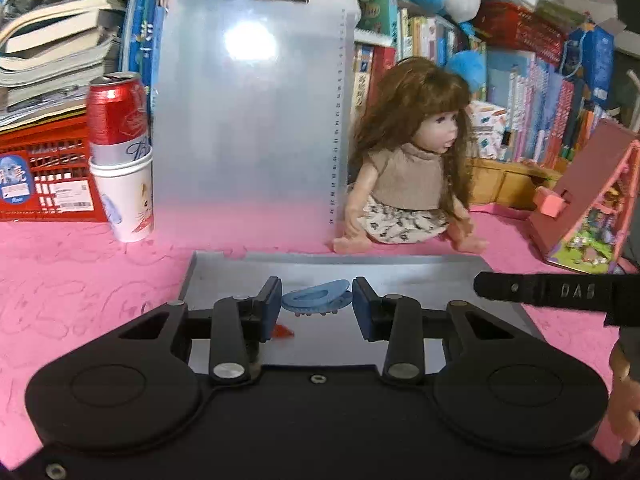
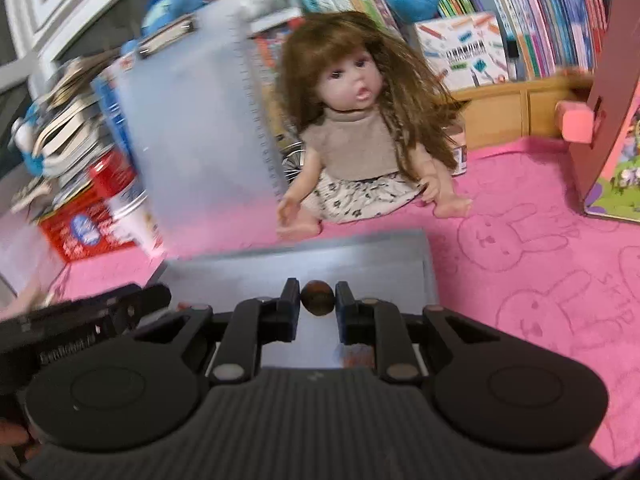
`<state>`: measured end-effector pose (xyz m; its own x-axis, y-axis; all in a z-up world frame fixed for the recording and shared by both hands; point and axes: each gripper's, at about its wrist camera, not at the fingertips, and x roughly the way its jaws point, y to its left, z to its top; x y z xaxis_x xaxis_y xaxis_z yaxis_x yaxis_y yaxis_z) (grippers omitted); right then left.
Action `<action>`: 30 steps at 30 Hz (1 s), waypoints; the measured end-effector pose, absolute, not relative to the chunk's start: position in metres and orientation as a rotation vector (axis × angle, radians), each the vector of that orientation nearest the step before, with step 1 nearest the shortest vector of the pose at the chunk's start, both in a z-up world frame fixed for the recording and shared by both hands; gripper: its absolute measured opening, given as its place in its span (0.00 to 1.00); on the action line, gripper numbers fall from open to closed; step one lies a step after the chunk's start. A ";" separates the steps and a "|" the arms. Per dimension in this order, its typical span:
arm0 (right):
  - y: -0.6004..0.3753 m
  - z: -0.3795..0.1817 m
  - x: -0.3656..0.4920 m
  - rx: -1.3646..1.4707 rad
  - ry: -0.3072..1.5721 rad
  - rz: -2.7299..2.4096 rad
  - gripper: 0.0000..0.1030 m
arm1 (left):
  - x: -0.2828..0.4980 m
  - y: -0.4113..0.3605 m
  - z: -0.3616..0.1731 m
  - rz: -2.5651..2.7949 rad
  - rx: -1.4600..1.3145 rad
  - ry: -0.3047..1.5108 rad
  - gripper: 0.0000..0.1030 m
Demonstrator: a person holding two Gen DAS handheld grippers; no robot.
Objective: Organize rigid objects
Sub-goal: 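Lower the blue comb with the left tool while the right tool lowers the ball into the box, then open the left tool to drop the comb while the right tool releases the ball into the box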
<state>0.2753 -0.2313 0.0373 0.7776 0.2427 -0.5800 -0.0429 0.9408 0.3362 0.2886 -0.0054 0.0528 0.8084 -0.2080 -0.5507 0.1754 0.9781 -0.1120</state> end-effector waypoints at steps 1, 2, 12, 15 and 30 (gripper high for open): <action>-0.233 0.036 0.282 0.320 0.678 0.146 0.22 | 0.297 -0.006 0.051 -0.202 -0.058 0.608 0.36; -0.235 0.033 0.290 0.325 0.699 0.137 0.22 | 0.304 -0.006 0.049 -0.199 -0.064 0.622 0.36; -0.228 0.015 0.313 0.269 0.738 0.094 0.22 | 0.336 -0.014 0.029 -0.198 -0.068 0.694 0.36; -0.222 0.012 0.315 0.233 0.747 0.095 0.23 | 0.338 -0.017 0.023 -0.189 -0.058 0.707 0.36; -0.214 0.002 0.322 0.178 0.772 0.083 0.23 | 0.338 -0.024 0.009 -0.171 -0.011 0.735 0.36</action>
<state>0.3224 -0.2140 0.0022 0.7140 0.1401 -0.6860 -0.0094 0.9816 0.1906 0.3379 -0.0239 0.0089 0.7283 -0.1593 -0.6664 0.1513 0.9860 -0.0704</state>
